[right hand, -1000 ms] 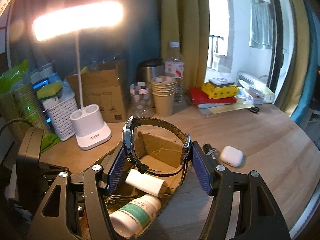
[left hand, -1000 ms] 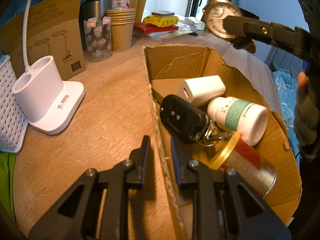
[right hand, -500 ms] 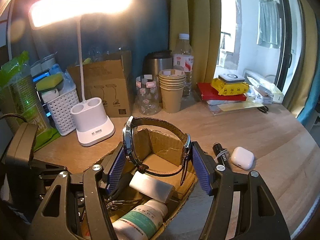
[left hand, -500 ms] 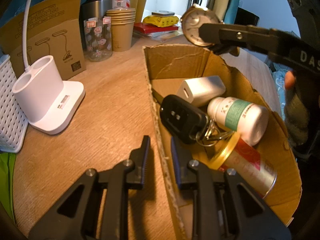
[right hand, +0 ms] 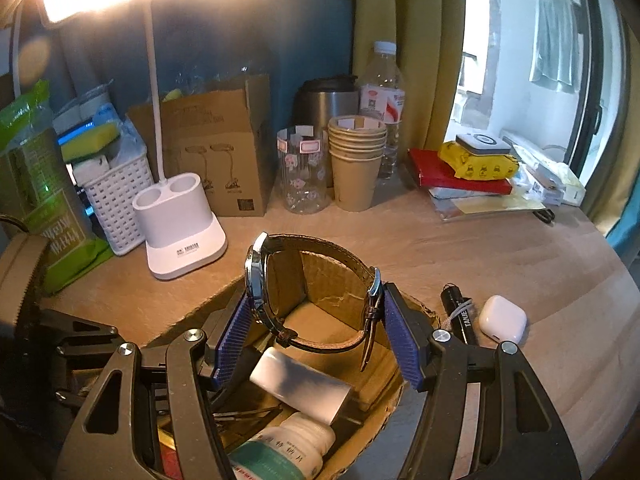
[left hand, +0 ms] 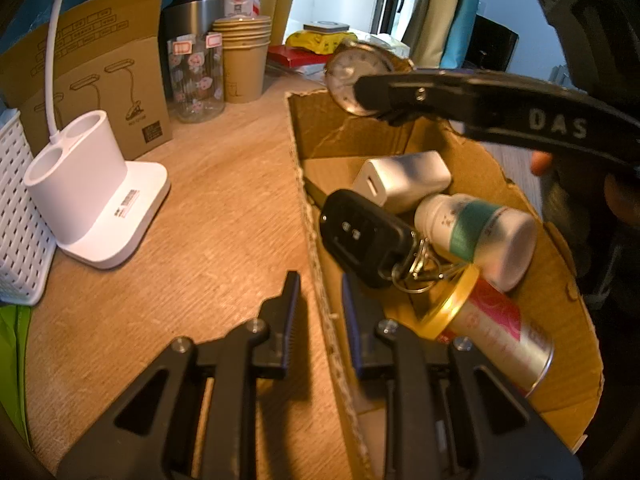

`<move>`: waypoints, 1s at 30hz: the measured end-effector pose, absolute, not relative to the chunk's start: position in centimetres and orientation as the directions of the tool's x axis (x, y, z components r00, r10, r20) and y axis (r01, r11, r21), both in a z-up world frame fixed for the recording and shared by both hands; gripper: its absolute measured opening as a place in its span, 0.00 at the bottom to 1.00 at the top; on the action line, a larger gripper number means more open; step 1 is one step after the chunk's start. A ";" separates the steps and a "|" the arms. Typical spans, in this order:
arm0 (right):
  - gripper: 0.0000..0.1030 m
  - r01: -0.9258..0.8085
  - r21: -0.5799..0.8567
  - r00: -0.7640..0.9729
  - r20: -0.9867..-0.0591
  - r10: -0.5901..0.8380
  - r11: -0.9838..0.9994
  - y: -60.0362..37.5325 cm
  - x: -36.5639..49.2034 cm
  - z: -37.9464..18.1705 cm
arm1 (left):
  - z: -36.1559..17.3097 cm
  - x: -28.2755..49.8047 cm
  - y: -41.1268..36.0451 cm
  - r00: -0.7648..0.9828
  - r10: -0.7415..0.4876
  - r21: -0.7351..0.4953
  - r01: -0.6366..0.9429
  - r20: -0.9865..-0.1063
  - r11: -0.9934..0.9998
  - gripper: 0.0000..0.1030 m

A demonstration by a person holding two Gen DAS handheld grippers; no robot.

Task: Organize rigid objects
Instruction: 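Lower the wristwatch into the box and open the right gripper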

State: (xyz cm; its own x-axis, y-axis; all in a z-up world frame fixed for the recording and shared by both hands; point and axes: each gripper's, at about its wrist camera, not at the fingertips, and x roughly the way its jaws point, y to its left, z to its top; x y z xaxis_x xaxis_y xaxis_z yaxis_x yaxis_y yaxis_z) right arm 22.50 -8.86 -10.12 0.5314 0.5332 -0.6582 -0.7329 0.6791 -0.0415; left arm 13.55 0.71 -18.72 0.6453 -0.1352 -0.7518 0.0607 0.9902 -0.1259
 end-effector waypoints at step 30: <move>0.68 -0.810 -0.059 0.389 -0.799 0.459 0.584 -6.1 24.7 -12.8 | -18.7 13.5 0.7 0.645 -0.135 -0.126 0.060 -0.752 0.990 0.21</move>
State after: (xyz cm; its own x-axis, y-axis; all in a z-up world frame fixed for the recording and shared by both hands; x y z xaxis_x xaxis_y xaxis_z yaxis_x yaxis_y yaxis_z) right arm 24.74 -6.06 -12.80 0.3888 0.4587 -0.7990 -0.8097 0.5838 -0.0588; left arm 13.51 0.65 -18.75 0.6454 -0.1349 -0.7518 0.0603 0.9902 -0.1259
